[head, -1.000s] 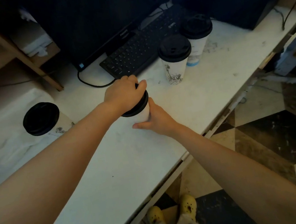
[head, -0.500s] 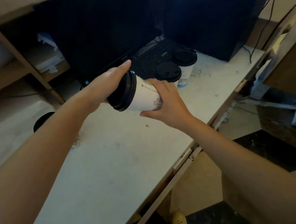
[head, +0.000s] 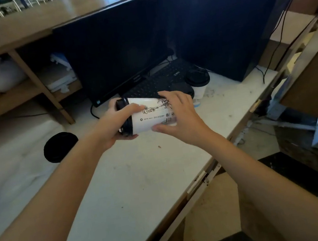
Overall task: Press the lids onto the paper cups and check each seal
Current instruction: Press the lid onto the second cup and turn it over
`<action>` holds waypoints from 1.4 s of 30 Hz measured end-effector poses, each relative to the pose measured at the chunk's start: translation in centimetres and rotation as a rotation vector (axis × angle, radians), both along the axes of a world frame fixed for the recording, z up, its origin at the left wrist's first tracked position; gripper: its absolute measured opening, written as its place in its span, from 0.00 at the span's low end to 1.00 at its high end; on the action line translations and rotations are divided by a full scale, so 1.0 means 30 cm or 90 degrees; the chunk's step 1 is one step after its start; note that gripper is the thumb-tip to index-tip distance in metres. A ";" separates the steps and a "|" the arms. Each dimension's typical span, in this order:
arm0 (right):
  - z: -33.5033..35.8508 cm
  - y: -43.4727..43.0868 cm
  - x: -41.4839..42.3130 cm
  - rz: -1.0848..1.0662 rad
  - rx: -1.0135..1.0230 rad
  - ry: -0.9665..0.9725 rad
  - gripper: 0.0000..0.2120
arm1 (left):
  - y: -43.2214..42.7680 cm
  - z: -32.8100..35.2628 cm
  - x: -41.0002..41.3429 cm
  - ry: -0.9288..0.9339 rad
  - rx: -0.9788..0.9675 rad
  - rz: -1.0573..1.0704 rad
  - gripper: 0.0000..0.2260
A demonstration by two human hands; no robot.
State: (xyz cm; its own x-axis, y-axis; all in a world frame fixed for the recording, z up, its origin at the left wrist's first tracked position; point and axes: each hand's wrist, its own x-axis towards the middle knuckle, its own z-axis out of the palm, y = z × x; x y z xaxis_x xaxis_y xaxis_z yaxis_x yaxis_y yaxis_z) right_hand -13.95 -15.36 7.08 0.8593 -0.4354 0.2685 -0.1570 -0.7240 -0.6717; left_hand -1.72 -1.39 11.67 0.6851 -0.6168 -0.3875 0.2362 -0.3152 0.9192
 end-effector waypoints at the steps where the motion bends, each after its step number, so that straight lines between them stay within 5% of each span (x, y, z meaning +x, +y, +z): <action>1: 0.017 -0.013 -0.004 -0.016 0.102 0.009 0.32 | 0.003 0.001 -0.004 -0.015 -0.021 0.003 0.21; 4: 0.071 -0.053 -0.003 -0.097 0.464 0.068 0.27 | 0.009 0.013 -0.020 -0.086 -0.084 -0.010 0.20; 7: 0.113 -0.082 -0.007 -0.020 0.719 0.120 0.33 | 0.013 0.020 -0.037 -0.238 -0.100 -0.047 0.21; 11: 0.145 -0.084 -0.002 0.016 0.671 0.132 0.24 | 0.029 0.001 -0.044 -0.386 -0.106 -0.100 0.25; 16: 0.113 -0.087 0.001 0.008 0.724 0.025 0.20 | 0.039 -0.019 -0.011 -0.384 -0.095 -0.149 0.34; 21: 0.093 -0.086 -0.018 0.040 0.735 -0.063 0.13 | 0.052 -0.022 0.028 0.037 -0.163 -0.079 0.28; 28: 0.073 -0.094 -0.025 0.148 0.629 -0.095 0.21 | 0.048 -0.012 0.019 0.199 -0.147 -0.054 0.26; 34: 0.059 -0.103 -0.021 0.204 0.584 -0.074 0.26 | 0.023 -0.016 0.010 0.182 -0.112 -0.013 0.06; 38: 0.070 -0.118 -0.012 0.118 0.655 -0.017 0.19 | 0.010 -0.040 -0.003 0.088 -0.113 -0.009 0.23; 42: 0.070 -0.146 0.003 0.074 0.754 0.120 0.28 | 0.006 -0.038 -0.025 -0.077 -0.126 -0.013 0.18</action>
